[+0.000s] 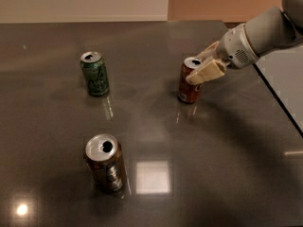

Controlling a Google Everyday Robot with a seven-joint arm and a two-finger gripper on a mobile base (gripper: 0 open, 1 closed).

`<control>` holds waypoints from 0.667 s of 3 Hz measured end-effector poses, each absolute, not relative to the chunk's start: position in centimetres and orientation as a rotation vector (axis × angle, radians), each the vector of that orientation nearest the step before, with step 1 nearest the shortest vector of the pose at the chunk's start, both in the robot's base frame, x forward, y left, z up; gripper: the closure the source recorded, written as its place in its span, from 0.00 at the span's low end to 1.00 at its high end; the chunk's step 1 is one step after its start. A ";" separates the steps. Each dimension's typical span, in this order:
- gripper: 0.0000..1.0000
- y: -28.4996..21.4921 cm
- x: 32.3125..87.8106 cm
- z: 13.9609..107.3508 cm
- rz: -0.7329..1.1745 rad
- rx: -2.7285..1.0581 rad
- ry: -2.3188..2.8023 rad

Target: Knock coke can over

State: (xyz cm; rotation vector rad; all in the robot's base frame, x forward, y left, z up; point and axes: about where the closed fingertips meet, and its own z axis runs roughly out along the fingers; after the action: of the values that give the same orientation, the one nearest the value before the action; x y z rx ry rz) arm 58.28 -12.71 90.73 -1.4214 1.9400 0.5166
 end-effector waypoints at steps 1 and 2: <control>0.84 -12.8 57.8 92.2 0.505 -1.447 1.941; 1.00 -13.2 57.0 94.1 0.458 -1.517 1.980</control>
Offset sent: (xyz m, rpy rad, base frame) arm -0.0317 -0.0185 0.0603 -0.2428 0.0741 0.0843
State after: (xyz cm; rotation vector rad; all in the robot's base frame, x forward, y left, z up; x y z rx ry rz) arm 57.05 -13.20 94.10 -1.5174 1.9797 0.4582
